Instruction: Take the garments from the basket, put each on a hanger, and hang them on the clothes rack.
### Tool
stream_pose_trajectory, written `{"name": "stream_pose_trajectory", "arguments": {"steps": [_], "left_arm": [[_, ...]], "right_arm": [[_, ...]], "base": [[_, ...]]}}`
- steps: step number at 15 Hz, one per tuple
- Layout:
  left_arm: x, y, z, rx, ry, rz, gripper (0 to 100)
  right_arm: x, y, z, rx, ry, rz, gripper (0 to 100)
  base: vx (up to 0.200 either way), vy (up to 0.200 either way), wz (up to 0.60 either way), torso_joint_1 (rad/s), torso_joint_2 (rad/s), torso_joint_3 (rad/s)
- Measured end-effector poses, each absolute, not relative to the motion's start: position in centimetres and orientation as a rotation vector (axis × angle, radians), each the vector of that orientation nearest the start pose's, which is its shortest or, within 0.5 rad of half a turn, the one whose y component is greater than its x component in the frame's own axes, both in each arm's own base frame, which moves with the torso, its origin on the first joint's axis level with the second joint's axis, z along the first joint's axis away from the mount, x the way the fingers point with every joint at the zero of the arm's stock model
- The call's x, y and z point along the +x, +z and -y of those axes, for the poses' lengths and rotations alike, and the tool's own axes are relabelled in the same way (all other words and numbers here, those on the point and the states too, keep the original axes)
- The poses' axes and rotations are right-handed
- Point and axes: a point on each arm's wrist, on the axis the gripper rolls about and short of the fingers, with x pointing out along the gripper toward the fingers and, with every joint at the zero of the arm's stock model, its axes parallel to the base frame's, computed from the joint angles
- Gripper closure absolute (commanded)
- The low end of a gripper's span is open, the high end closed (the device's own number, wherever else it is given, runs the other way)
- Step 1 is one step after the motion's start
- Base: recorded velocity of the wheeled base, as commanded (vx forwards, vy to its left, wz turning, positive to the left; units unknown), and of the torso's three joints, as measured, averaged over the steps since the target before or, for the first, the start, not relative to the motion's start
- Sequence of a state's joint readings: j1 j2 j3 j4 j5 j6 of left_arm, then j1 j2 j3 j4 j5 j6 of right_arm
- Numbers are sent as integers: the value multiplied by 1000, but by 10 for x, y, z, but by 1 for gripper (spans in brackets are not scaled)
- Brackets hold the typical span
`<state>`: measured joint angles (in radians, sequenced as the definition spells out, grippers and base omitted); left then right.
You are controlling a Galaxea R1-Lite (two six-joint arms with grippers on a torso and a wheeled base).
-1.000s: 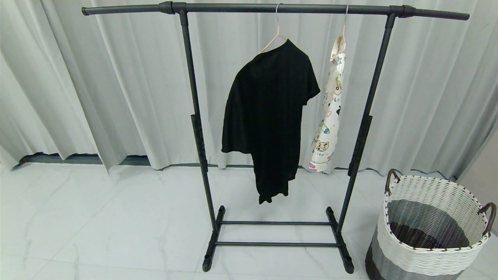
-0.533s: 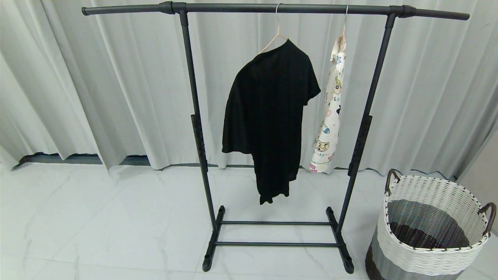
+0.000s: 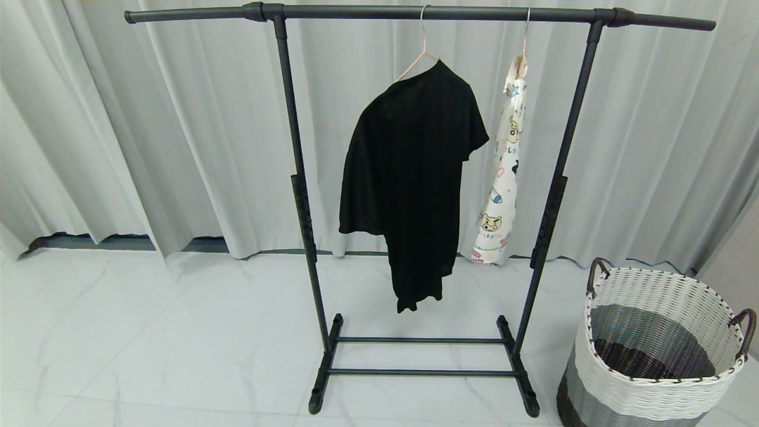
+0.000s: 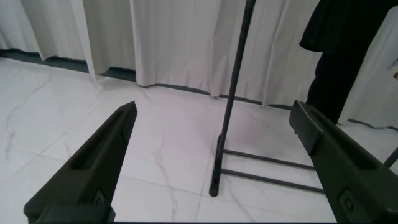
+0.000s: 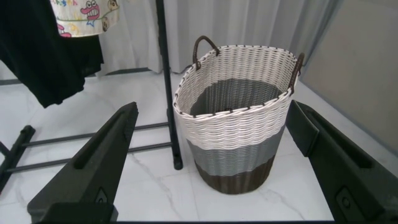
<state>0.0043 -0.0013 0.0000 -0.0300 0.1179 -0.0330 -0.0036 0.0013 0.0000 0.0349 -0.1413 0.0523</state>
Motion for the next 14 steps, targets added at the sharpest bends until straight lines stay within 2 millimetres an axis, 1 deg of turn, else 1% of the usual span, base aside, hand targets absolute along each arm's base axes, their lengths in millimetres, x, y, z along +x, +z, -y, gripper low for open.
{"name": "stream_pose_trajectory", "arguments": {"steps": [14], "left_arm": [[-23,79,-3,-35,122,34,0]], "right_arm": [[-23,72,3,50,-145,-32,0]], "base": [[0,0,0,0,0,0]]}}
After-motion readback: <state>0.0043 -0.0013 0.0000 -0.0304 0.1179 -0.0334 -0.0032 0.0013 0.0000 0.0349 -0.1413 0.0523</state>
